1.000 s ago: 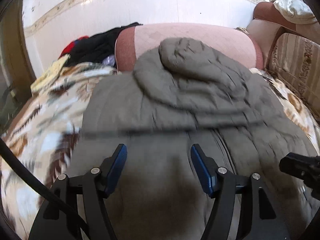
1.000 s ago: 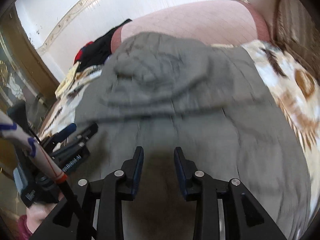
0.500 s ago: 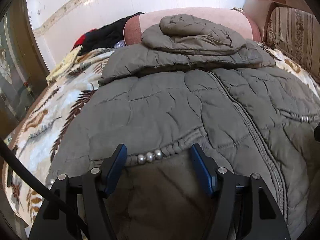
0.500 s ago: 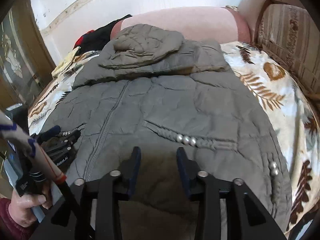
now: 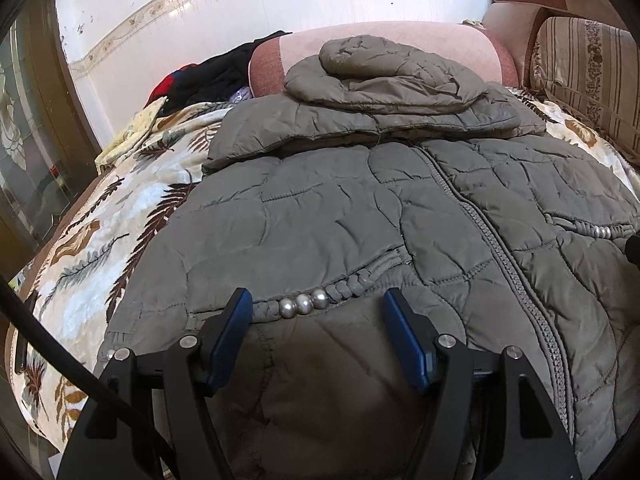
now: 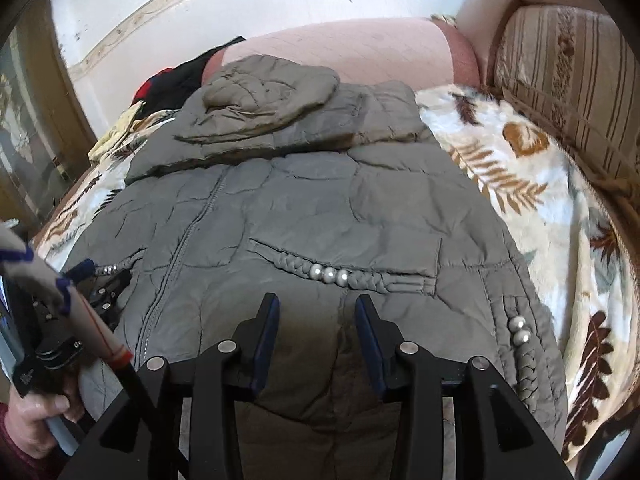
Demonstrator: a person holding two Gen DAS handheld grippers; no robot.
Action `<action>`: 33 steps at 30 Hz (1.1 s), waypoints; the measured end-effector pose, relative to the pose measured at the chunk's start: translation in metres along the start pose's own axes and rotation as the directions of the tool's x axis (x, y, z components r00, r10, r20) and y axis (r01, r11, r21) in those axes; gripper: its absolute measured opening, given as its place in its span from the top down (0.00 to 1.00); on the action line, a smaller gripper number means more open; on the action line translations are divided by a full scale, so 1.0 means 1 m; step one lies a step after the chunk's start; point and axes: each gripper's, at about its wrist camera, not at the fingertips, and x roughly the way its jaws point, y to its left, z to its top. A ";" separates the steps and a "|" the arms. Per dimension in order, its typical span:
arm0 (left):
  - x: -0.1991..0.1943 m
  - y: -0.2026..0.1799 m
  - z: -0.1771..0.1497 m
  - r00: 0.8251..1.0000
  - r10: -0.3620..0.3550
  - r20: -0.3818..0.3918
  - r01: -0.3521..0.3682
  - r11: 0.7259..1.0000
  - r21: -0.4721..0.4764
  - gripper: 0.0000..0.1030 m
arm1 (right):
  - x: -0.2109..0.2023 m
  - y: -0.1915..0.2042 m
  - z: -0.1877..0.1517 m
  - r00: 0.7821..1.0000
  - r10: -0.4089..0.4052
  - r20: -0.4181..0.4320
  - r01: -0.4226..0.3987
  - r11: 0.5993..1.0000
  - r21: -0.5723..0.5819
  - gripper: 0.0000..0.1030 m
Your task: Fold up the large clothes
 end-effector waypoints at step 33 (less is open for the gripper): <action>0.000 -0.004 -0.010 0.999 0.042 0.019 -0.043 0.998 0.042 0.27 | 0.015 -0.003 -0.028 0.999 0.036 -0.036 -0.036 0.999 -0.012 0.57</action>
